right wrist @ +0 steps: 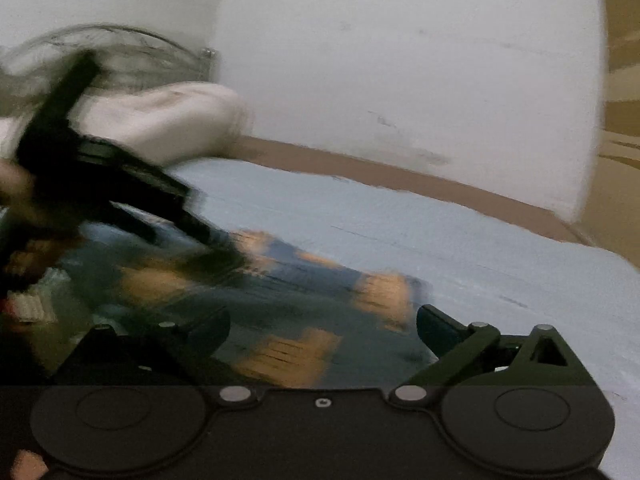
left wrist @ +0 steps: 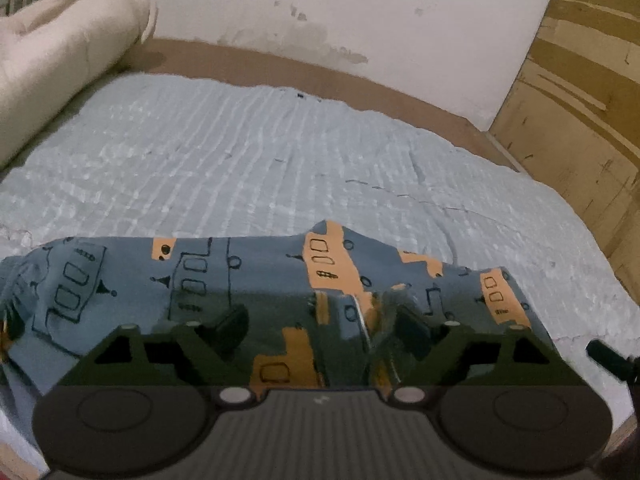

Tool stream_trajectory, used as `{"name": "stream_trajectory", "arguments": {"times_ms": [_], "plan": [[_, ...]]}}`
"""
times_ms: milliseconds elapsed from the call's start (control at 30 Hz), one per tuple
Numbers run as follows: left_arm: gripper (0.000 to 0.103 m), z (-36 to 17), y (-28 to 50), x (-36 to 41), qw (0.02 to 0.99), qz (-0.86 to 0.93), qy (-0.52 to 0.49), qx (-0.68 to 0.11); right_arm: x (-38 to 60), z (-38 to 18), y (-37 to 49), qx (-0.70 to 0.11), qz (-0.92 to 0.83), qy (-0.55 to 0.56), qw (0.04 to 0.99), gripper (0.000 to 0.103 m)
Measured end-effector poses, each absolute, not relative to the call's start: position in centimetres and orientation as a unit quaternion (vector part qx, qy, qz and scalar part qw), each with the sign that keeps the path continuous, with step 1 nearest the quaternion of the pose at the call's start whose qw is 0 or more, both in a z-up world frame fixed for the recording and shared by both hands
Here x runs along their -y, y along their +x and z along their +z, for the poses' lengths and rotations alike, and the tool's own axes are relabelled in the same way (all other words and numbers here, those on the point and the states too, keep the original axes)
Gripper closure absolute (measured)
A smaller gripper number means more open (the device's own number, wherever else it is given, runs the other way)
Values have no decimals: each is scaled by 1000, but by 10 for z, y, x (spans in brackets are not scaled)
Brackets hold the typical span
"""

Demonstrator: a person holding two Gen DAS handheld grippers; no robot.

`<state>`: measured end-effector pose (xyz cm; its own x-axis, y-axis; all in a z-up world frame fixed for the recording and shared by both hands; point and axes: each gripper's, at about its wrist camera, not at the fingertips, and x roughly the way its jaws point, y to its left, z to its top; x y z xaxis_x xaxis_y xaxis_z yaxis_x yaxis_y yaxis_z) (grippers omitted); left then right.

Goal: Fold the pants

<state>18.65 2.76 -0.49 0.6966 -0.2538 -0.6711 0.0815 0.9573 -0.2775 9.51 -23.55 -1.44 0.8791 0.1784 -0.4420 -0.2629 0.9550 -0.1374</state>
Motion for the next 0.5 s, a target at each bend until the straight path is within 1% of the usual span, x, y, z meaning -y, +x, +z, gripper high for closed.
{"name": "stream_trajectory", "arguments": {"times_ms": [133, 200, 267, 500], "plan": [[16, -4, 179, -24, 921, -76, -108, -366, 259, -24, 111, -241, 22, -100, 965, 1], [13, -3, 178, -27, 923, -69, -111, -362, 266, -31, 116, -250, -7, -115, 961, 1], [13, -5, 181, -26, 923, -64, -102, -365, 271, -36, 118, -255, -22, -126, 959, 1], [13, -22, 189, -17, 920, -36, -47, -388, 277, -30, 126, -231, -41, -149, 961, 1]]}}
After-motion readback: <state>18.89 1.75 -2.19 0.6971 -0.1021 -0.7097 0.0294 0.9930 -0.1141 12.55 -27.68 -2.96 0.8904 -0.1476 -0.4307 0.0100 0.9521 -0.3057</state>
